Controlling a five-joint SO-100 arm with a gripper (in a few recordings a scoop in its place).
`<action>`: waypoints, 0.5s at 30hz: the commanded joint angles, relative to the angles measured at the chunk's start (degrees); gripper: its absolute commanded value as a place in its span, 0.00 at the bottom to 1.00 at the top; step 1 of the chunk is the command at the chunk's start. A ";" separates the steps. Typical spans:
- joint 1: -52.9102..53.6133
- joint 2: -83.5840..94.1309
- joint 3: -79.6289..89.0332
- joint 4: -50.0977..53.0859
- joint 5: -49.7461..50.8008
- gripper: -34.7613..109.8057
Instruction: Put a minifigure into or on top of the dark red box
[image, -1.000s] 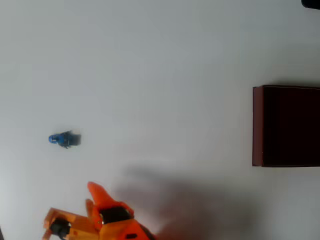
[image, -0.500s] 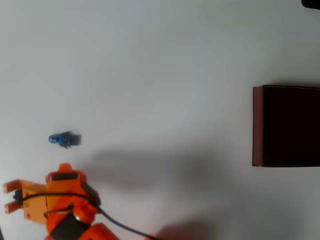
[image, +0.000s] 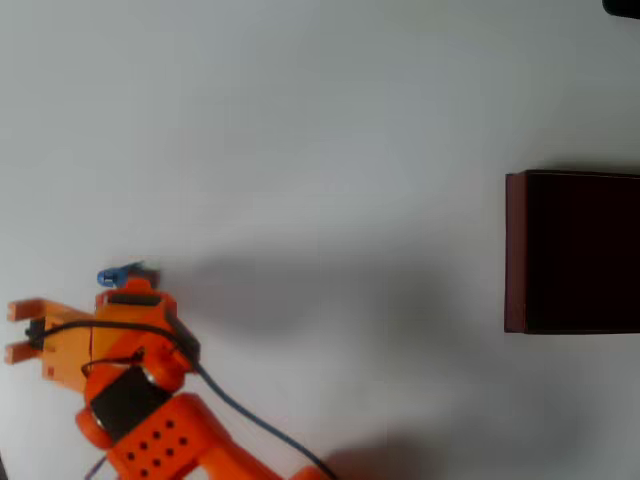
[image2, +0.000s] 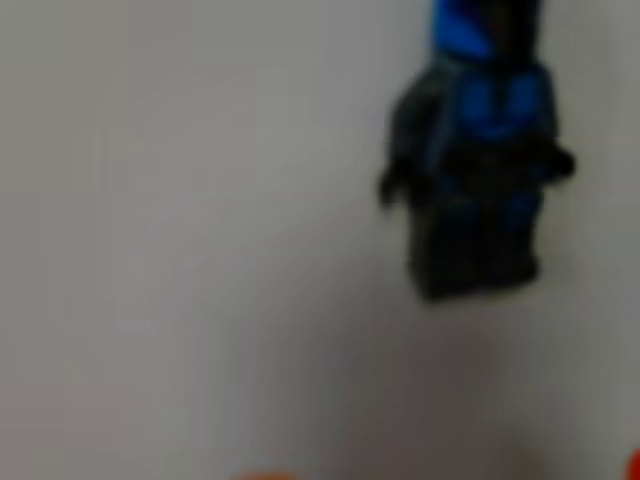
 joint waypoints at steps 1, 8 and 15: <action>0.35 -2.99 -4.04 -0.79 1.85 0.36; 0.09 -10.28 -8.44 -2.37 3.34 0.36; 0.09 -11.60 -8.61 -3.78 2.29 0.36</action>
